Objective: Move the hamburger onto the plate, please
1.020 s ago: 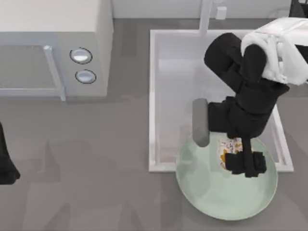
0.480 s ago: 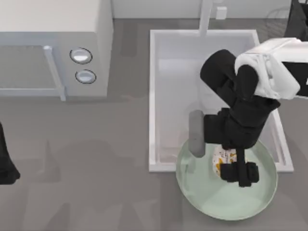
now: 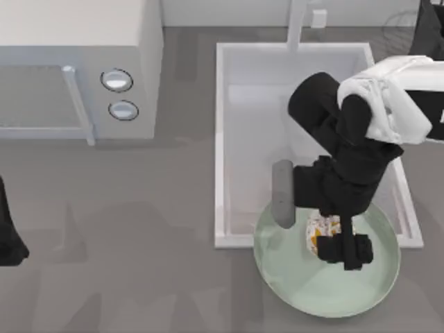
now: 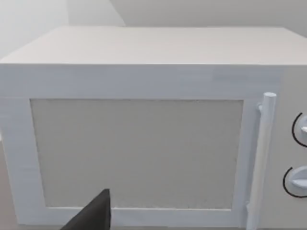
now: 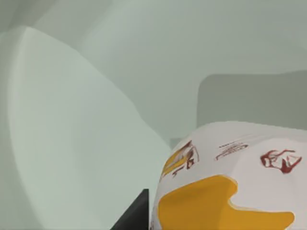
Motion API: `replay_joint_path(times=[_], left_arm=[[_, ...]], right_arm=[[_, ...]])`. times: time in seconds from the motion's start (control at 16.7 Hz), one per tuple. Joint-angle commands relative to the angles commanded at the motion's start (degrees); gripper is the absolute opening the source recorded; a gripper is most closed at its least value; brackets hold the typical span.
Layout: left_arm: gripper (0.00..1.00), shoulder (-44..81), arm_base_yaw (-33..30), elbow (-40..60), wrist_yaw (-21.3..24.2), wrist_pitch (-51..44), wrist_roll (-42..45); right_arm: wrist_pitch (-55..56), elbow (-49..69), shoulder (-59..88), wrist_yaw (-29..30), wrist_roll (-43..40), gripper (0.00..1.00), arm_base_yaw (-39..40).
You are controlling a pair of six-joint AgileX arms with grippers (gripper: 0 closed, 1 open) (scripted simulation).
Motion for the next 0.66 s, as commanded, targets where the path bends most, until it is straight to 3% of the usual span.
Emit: replay_joint_path(times=[0.3,0.66], left_arm=[[1.00,0.00,0.00,0.00,0.00,0.00,0.00],[1.00,0.00,0.00,0.00,0.00,0.00,0.00]], right_arm=[[0.00,0.00,0.00,0.00,0.00,0.98,0.00],[0.00,0.00,0.00,0.00,0.00,1.00,0.00]])
